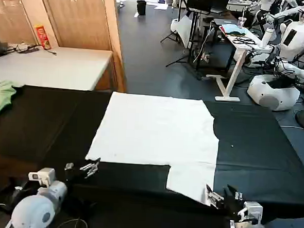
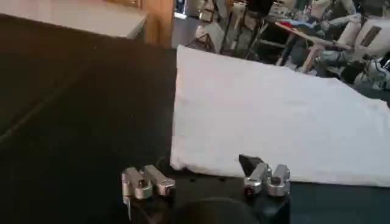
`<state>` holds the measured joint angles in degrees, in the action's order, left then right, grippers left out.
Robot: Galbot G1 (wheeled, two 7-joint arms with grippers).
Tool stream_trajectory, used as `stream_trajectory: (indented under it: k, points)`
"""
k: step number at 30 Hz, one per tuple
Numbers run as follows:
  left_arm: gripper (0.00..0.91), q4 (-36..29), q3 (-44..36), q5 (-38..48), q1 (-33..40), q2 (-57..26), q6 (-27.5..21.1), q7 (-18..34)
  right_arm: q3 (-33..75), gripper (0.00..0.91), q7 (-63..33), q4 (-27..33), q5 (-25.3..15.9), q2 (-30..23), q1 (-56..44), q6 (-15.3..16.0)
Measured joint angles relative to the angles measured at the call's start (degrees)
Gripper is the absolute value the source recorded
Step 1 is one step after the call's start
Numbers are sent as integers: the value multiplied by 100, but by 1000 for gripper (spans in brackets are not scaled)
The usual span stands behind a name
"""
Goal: Fold and organize the clothes.
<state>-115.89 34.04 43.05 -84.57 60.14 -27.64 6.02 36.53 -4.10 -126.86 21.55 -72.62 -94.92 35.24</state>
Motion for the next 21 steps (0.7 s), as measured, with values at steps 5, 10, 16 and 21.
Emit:
stream_trajectory:
  k: [5,10,16,21]
  points:
    - [878,94,-11,-166,82,11,-21,-174,-82,878,23,89,-157,-98,55,-2]
    - [722,223,-20,-108,185,53,-3,-121,-125,829,27,167,-281,-168,69,-2]
    - [117,367,-41,-141,221,63,10,-113,-237,419,126,221,-506,-263,102,-17]
    - [0,429,-41,-178,204,68,18,-105,-268,59,106,235,-543,-308,88,-14]
